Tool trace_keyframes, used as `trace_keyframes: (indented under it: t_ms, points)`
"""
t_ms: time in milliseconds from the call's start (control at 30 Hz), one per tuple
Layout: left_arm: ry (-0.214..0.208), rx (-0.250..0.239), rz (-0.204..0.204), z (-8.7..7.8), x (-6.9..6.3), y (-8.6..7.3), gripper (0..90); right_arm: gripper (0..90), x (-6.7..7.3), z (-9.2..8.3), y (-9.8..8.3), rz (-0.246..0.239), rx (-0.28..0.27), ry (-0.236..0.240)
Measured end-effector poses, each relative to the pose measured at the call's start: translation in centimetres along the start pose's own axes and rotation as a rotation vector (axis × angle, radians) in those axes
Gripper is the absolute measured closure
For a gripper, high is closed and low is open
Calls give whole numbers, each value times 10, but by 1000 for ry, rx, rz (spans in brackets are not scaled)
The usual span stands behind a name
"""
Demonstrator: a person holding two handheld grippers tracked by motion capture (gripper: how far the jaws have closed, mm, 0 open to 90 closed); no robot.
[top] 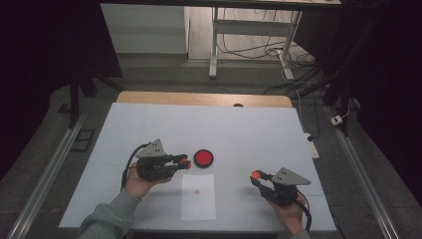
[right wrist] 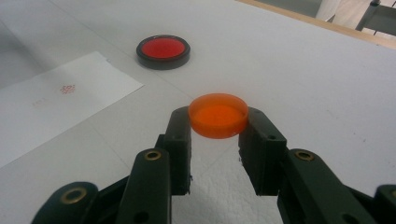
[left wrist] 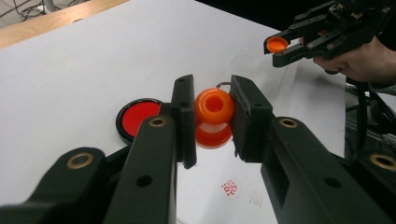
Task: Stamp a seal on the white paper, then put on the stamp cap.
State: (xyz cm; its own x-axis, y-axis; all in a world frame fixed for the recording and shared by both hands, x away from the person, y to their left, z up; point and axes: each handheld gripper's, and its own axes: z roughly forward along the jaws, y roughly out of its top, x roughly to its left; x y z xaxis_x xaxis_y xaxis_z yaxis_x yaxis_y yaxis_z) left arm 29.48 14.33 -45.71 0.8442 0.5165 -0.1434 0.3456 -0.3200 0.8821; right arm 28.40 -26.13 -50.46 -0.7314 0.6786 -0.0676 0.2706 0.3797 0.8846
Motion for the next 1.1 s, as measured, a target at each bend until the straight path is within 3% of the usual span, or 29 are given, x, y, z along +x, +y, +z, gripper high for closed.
trace_keyframes:
  t_ms: [567, 1100]
  points:
    - [-6, 6, 1, 3, -1, 1, 719, 641, -1, -1, 2, 3, -10, -1]
    - [-13, 11, -1, 7, -1, 1, 718, 641, 12, 10, 7, -8, -13, 40]
